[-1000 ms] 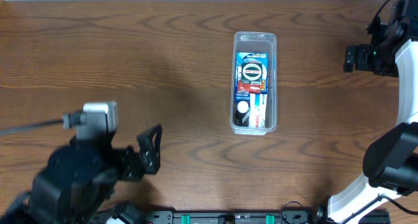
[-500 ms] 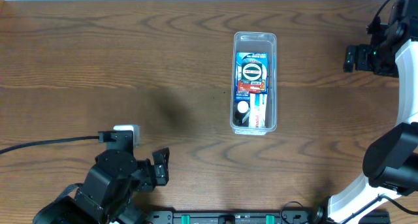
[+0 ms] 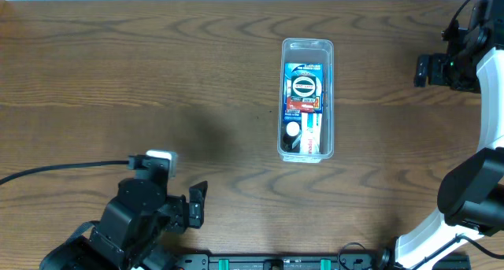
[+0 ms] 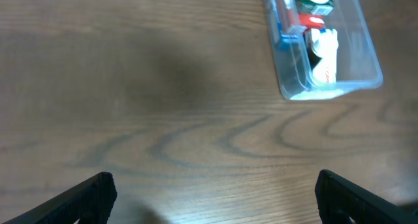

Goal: Pack container

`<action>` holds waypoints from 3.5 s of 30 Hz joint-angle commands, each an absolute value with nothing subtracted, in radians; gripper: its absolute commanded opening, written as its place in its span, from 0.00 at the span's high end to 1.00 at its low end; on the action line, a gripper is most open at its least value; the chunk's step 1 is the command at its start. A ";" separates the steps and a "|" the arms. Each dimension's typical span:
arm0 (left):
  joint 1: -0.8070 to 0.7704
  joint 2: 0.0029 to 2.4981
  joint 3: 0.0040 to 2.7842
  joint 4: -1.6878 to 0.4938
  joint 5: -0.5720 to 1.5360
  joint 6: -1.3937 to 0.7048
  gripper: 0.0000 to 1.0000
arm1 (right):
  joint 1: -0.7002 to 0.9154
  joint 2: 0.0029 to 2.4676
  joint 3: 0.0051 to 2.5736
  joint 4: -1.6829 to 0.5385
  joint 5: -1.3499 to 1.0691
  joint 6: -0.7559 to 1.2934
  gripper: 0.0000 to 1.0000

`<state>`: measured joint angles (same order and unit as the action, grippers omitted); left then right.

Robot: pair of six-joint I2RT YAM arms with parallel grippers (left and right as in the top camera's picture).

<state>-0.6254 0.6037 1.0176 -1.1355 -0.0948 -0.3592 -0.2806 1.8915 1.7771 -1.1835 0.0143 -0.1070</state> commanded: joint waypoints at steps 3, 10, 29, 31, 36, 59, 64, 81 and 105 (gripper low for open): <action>-0.594 0.566 0.977 -1.072 -0.006 -0.130 0.02 | -0.288 1.898 1.777 -1.181 0.010 -0.118 0.01; -0.432 0.402 0.763 -0.908 0.040 -0.122 0.02 | -0.288 1.898 1.777 -1.181 0.011 -0.118 0.01; -0.084 0.119 0.444 -0.601 0.320 0.093 0.02 | -0.288 1.898 1.777 -1.181 0.010 -0.118 0.01; -0.078 0.100 0.434 -0.578 0.299 0.093 0.02 | -0.288 1.898 1.777 -1.181 0.010 -0.118 0.01; -0.078 0.033 0.387 -0.544 0.267 0.094 0.02 | -0.288 1.898 1.777 -1.181 0.010 -0.118 0.01; -0.016 0.002 0.091 -0.237 0.269 -0.032 0.02 | -0.288 1.898 1.777 -1.181 0.010 -0.118 0.01; -0.015 0.002 0.073 -0.224 0.255 -0.031 0.02 | -0.288 1.898 1.777 -1.181 0.010 -0.118 0.01; -0.015 0.001 0.004 0.090 0.192 -0.031 0.02 | -0.288 1.898 1.777 -1.181 0.010 -0.118 0.01; -0.010 0.004 0.004 -0.052 0.186 -0.031 0.02 | -0.288 1.898 1.777 -1.181 0.011 -0.118 0.01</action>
